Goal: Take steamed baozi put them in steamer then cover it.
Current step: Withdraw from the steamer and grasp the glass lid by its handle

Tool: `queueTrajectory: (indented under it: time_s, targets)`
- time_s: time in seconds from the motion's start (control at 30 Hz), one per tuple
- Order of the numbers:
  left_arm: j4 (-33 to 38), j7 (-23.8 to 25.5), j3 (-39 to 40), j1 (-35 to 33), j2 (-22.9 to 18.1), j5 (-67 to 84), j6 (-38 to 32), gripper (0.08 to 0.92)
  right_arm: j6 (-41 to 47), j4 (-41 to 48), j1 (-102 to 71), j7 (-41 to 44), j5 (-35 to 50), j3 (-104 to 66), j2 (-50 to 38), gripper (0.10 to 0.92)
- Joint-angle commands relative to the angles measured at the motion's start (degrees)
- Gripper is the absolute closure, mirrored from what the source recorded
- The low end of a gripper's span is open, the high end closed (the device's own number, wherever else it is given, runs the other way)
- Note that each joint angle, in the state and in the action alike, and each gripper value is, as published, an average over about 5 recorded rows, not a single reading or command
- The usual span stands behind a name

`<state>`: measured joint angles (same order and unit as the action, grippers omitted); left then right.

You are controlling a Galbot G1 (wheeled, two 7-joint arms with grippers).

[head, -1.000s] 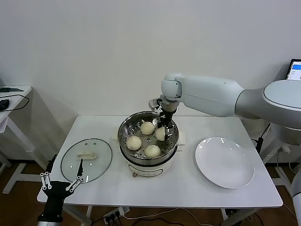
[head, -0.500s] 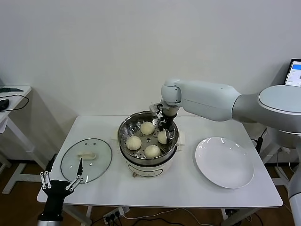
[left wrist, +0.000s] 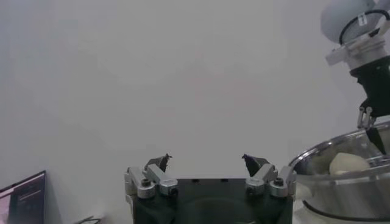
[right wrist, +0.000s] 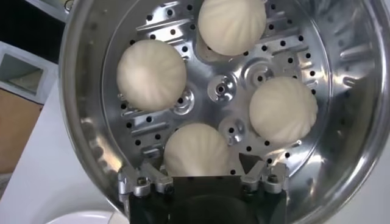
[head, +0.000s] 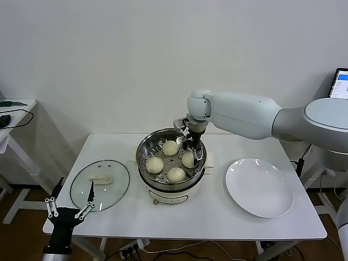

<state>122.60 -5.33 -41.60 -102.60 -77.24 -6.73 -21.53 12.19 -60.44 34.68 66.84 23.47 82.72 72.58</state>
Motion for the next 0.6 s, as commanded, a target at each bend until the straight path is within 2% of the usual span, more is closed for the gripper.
queueTrajectory:
  time_s: [0.03,0.1,0.17,0.33,0.43,0.5,0.6]
  targets:
    - [0.33,-0.01,-0.07,0.25,0.10,-0.49,0.42,0.177,-2.46,-8.37,2.21,-1.71,-0.30,-8.74,-7.13,0.203]
    - [0.53,-0.19,-0.15,0.40,0.21,-1.44,0.67,0.177,-4.76,-11.83,2.06,-6.50,0.08,-12.03,-10.17,0.203]
    - [0.58,-0.53,-0.13,0.62,0.43,-3.18,0.97,0.177,-7.38,-15.87,1.46,-16.49,1.40,-14.20,-13.69,0.203]
    - [1.10,-2.21,0.22,1.75,1.34,-7.78,3.30,0.177,-9.61,-26.12,-4.02,-55.30,11.49,-17.13,-22.47,0.203]
    - [2.26,-3.54,0.41,3.17,1.91,-9.77,6.59,0.177,-9.87,-30.87,-11.81,-71.72,17.88,-23.60,-27.92,0.203]
    - [2.87,-4.77,0.64,4.55,2.29,-11.42,8.79,0.177,-11.77,-32.02,-18.11,-77.93,18.99,-30.28,-30.89,0.203]
    - [3.23,-6.65,1.35,6.35,3.36,-13.57,11.14,0.177,-16.43,-31.31,-29.97,-82.15,17.52,-43.24,-33.86,0.203]
